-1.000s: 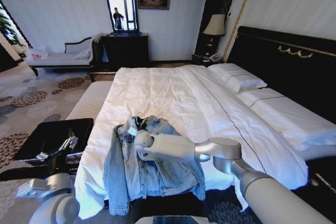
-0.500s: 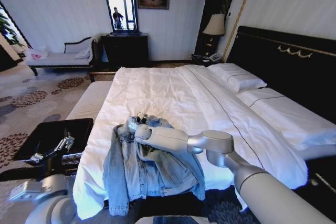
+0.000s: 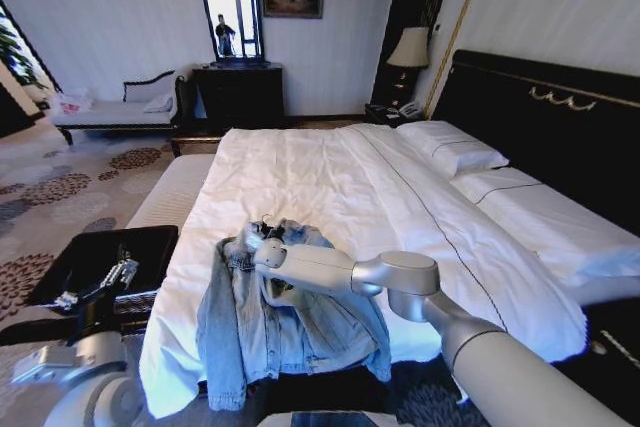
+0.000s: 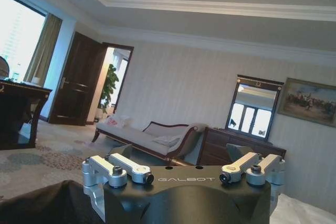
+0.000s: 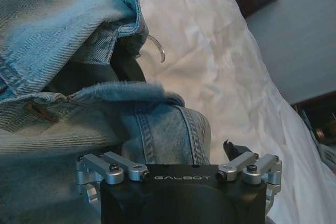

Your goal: Pick up the clothes from the bed and hang them on the clothes hanger.

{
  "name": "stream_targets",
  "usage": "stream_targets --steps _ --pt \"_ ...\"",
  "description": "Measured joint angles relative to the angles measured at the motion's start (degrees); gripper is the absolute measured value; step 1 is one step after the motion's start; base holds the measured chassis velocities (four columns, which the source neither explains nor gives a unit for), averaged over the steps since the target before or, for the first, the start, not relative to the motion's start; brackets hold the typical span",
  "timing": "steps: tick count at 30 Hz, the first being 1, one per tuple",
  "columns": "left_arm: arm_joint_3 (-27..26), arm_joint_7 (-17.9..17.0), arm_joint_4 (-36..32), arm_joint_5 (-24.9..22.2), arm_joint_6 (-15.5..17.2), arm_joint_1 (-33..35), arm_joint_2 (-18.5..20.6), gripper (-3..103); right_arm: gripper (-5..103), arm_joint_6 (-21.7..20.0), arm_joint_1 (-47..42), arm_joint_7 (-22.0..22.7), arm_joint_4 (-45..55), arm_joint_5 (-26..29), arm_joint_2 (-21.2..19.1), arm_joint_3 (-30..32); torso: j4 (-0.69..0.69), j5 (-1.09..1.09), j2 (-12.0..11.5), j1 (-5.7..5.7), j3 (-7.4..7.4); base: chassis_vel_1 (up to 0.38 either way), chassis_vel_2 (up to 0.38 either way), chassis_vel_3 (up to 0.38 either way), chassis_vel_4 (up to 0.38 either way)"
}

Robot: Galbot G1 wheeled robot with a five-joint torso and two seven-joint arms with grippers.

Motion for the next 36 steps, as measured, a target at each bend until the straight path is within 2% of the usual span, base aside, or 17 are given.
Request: stream_targets --steps 4,7,10,15,19,23,24,25,26,28,30,31,33,35,36 --pt "-0.29 0.00 0.37 -0.27 -0.15 -0.07 0.17 100 100 1.35 -0.51 -1.30 -1.48 -1.95 0.00 -0.27 0.03 0.00 0.00 0.00 0.00 0.000 0.000 0.000 0.000" --pt "-0.37 0.00 0.55 -0.38 -0.16 -0.26 0.35 100 100 0.80 -1.05 -0.27 -2.76 -2.90 0.00 -0.23 0.03 0.00 0.00 0.00 0.00 0.000 0.000 0.000 0.000" --pt "0.00 -0.01 0.55 -0.38 0.00 -0.57 0.46 100 100 0.65 -1.30 0.71 -6.61 -7.32 -0.04 0.67 0.00 0.00 0.00 0.00 0.00 0.000 0.000 0.000 0.000" --pt "0.62 -0.01 0.59 -0.09 0.11 -0.69 0.46 100 100 0.70 -1.12 1.23 -7.83 -10.63 -0.06 1.83 0.00 0.00 0.00 0.01 0.00 0.000 0.000 0.000 0.000" --pt "0.85 -0.01 0.62 0.12 0.20 -0.71 0.47 100 100 0.54 -1.05 2.42 -5.79 -10.83 -0.07 2.39 0.00 0.00 0.00 0.01 0.00 0.000 0.000 0.000 0.000" --pt "0.77 0.00 0.63 0.19 0.37 -0.73 0.59 100 100 1.94 -1.16 4.98 1.56 -7.05 -1.78 3.37 0.07 0.00 0.00 0.01 0.00 0.000 0.000 0.000 0.000" --pt "0.63 0.00 0.64 0.19 0.38 -0.68 0.66 100 100 2.75 -1.22 5.54 5.63 -3.91 -3.97 3.96 0.07 0.01 0.00 0.01 0.00 0.000 0.000 0.000 0.000" --pt "0.49 0.00 0.68 0.19 0.40 -0.57 0.73 100 100 3.43 -1.21 5.87 10.81 0.24 -6.87 4.45 0.00 -0.01 0.00 0.01 0.00 0.000 0.000 0.000 0.000" --pt "0.49 0.00 0.68 0.19 0.40 -0.57 0.73 100 100 3.43 -1.21 5.87 10.81 0.24 -6.87 4.45 0.00 -0.01 0.00 0.01 0.00 0.000 0.000 0.000 0.000" --pt "0.41 0.01 0.72 0.20 0.41 -0.49 0.81 100 100 3.78 -1.04 5.84 18.17 5.01 -10.36 4.84 -0.04 0.00 0.00 0.01 0.00 0.000 0.000 0.000 0.000" --pt "0.60 0.02 0.73 0.48 0.45 -0.50 0.82 100 100 4.51 -0.66 5.43 29.25 12.29 -14.99 5.66 -0.01 0.01 0.00 0.01 0.00 0.000 0.000 0.000 0.000" --pt "0.60 0.02 0.73 0.48 0.45 -0.50 0.82 100 100 4.51 -0.66 5.43 29.25 12.29 -14.99 5.66 -0.01 0.01 0.00 0.01 0.00 0.000 0.000 0.000 0.000" --pt "1.30 0.02 0.72 1.10 0.51 -0.58 0.63 100 100 7.51 -0.71 4.61 33.97 16.14 -17.05 6.23 0.00 0.01 0.01 0.00 0.00 0.000 0.000 0.000 0.000" --pt "2.25 0.02 0.57 1.84 0.56 -0.66 0.33 100 100 14.91 -1.19 2.48 36.34 18.15 -18.31 6.41 0.01 0.00 0.01 0.00 0.00 0.000 0.000 0.000 0.000" --pt "2.25 0.02 0.57 1.84 0.56 -0.66 0.33 100 100 14.91 -1.19 2.48 36.34 18.15 -18.31 6.41 0.01 0.00 0.01 0.00 0.00 0.000 0.000 0.000 0.000"
